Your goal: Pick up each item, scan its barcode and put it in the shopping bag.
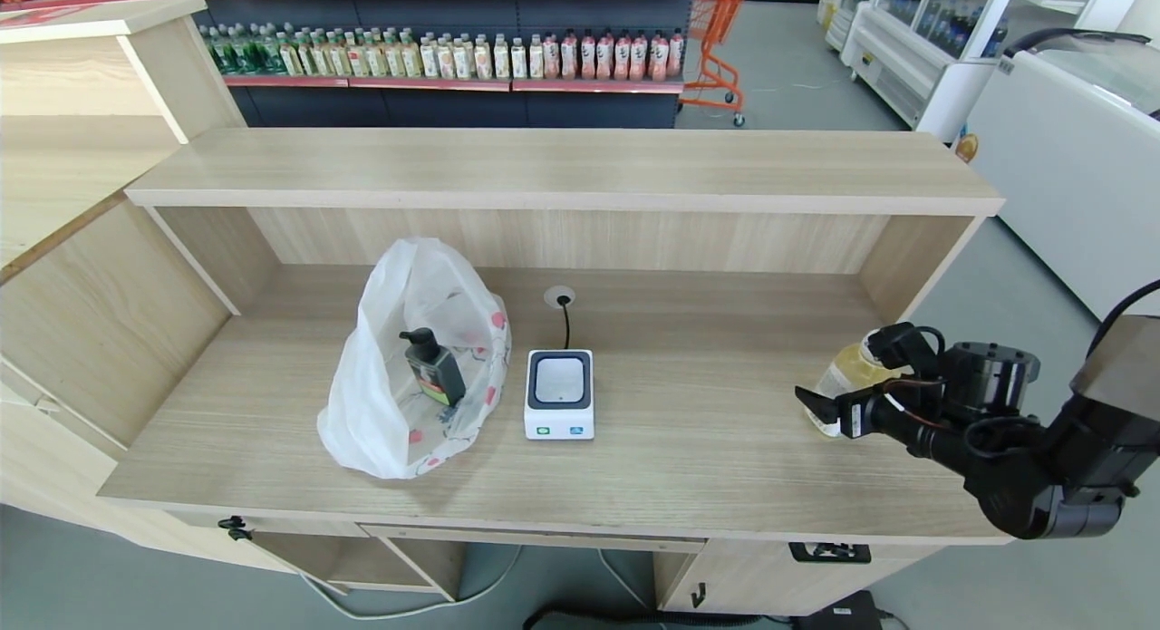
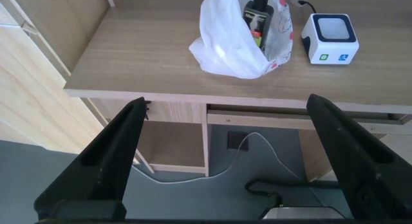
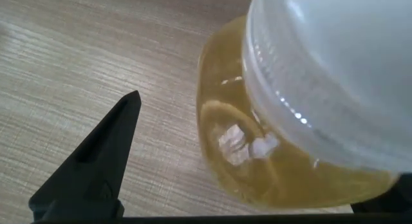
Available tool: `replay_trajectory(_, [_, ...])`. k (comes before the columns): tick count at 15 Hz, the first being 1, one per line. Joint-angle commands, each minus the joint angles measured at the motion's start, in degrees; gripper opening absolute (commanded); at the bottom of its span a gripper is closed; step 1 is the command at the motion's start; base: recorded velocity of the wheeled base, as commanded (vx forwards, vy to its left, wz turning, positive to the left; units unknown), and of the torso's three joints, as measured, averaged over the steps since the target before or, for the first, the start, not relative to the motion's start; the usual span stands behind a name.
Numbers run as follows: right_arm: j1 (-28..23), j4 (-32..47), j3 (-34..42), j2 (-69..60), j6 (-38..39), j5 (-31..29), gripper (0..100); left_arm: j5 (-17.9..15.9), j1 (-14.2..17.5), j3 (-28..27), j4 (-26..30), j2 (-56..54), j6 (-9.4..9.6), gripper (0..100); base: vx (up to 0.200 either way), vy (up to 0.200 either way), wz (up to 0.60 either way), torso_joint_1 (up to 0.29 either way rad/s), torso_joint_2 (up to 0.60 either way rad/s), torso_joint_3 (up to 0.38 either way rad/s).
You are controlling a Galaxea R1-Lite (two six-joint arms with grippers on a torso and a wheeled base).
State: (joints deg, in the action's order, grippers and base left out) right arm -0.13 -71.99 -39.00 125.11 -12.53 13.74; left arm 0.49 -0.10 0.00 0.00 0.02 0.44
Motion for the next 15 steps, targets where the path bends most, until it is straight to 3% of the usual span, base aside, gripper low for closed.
replay_trajectory(1, [0.6, 0.0, -1.2, 1.4, 0.1, 0.1, 100, 0.0, 0.0, 0.0, 0.0, 0.0, 0.0, 100, 0.0, 0.0, 0.0, 0.0, 0.0, 0.0])
replay_trajectory(2, [0.7, 0.0, -1.9, 1.7, 0.1, 0.1, 100, 0.0, 0.0, 0.0, 0.0, 0.0, 0.0, 100, 0.0, 0.0, 0.0, 0.0, 0.0, 0.0])
replay_trajectory(3, [0.7, 0.0, -2.8, 1.8, 0.1, 0.1, 0, 0.0, 0.0, 0.0, 0.0, 0.0, 0.0, 100, 0.0, 0.0, 0.0, 0.0, 0.0, 0.0])
replay_trajectory(8, [1.7, -1.3, -3.7, 2.4, -0.7, 0.2, 0, 0.0, 0.0, 0.0, 0.0, 0.0, 0.0, 100, 0.0, 0.0, 0.0, 0.0, 0.0, 0.0])
replay_trajectory(12, [2.3, -2.7, -0.5, 2.1, -7.2, 0.3, 0, 0.0, 0.0, 0.0, 0.0, 0.0, 0.0, 100, 0.0, 0.0, 0.0, 0.0, 0.0, 0.0])
replay_trajectory(14, [2.4, -2.5, -0.1, 0.5, -5.6, 0.4, 0, 0.0, 0.0, 0.0, 0.0, 0.0, 0.0, 100, 0.0, 0.0, 0.0, 0.0, 0.0, 0.0])
replay_trajectory(15, [2.9, -1.1, 0.2, -4.1, 2.0, 1.4, 0, 0.0, 0.0, 0.0, 0.0, 0.0, 0.0, 100, 0.0, 0.0, 0.0, 0.0, 0.0, 0.0])
